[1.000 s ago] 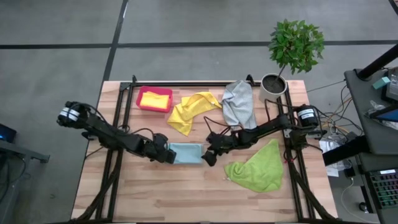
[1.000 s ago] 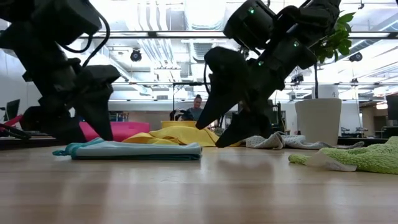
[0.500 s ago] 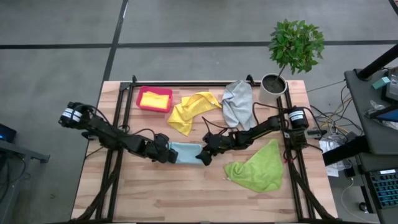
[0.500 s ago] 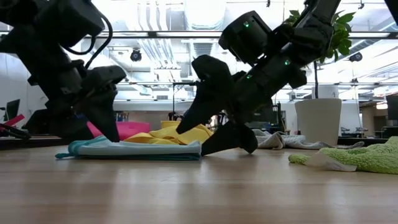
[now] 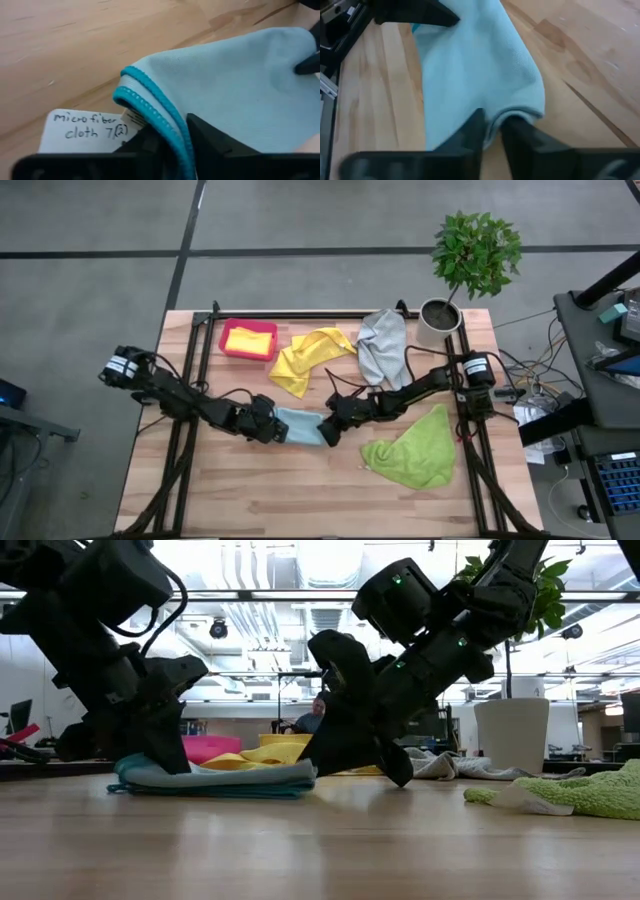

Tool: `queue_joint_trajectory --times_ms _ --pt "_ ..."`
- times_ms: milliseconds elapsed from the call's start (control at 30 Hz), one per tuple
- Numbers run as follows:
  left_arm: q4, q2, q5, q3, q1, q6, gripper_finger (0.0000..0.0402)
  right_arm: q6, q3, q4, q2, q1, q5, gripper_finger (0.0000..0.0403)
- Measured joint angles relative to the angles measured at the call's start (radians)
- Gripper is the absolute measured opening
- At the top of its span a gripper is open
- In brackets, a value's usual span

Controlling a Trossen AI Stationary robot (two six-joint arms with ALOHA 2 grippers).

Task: Fold microfiber towels
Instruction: Put the folded light blue microfiber cloth into the red bin

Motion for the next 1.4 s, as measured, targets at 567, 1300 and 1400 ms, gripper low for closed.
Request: queue_joint_trajectory --times_ms 567,1300,1400 --pt "-0.152 -0.173 -0.125 0.002 0.015 0.137 0.0013 -0.117 0.017 0.069 -0.058 -0.068 0.001 0.0013" --pt "-0.278 -0.595 -0.202 0.018 0.449 0.816 0.0013 -0.532 0.398 -0.087 -0.035 -0.298 0.011 0.0012" --pt "-0.28 -0.618 -0.196 0.033 0.533 0.922 0.0013 -0.565 0.456 -0.09 0.01 -0.328 0.003 0.0012"
